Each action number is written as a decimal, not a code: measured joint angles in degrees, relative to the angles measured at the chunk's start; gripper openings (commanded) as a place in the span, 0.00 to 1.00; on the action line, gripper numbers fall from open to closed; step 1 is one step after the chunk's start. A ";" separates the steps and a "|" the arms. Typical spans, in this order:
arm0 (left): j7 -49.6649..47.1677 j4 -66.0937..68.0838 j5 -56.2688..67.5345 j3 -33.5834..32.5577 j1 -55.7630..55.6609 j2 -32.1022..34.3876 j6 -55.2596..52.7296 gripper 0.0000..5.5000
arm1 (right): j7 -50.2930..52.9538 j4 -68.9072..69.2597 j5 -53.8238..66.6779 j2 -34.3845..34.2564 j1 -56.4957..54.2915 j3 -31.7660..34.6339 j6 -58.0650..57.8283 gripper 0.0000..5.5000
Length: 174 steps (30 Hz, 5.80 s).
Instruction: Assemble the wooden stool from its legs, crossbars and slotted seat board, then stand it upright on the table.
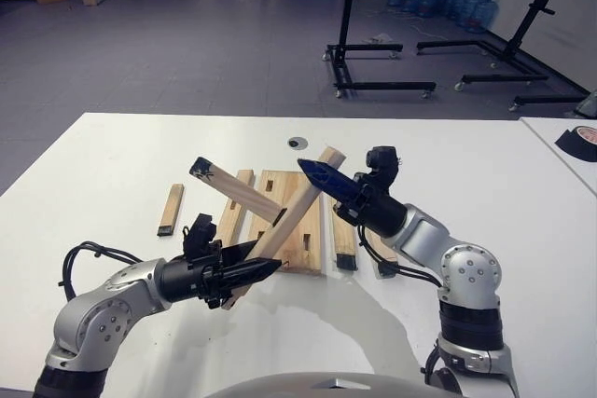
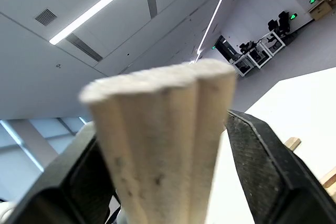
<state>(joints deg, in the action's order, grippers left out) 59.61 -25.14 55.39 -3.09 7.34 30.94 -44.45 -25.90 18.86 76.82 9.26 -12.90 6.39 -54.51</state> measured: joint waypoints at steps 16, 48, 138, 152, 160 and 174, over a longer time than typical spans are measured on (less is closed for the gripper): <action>2.11 0.07 -0.80 1.22 0.06 0.19 3.43 0.37 | -2.28 -0.48 7.51 8.27 -1.56 -1.22 -5.44 0.39; -12.88 14.68 -16.31 -1.30 -7.58 -1.27 10.60 0.85 | -19.45 -31.48 -55.79 11.40 -17.73 -12.69 52.22 0.37; -25.32 13.69 -40.64 12.62 -5.53 -7.71 16.97 0.85 | -43.20 -28.56 -57.33 25.33 -19.05 -11.41 21.66 0.74; -31.05 -3.09 -34.67 5.30 -2.98 -7.97 8.41 0.85 | 0.16 -8.48 -60.92 12.72 2.49 0.88 -1.90 0.74; -34.61 -3.38 -34.78 4.56 -2.48 -8.35 8.02 0.85 | 13.97 2.16 -62.65 3.52 8.45 -0.12 -11.25 0.71; -39.05 -0.37 -31.33 -0.39 -3.30 -13.53 7.95 0.85 | 8.65 -5.55 -66.33 10.92 9.25 -6.94 3.29 0.37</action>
<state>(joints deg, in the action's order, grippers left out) 20.57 -25.50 24.06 -3.47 4.04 17.41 -36.50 -17.24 13.32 10.48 20.19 -3.66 -0.55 -51.21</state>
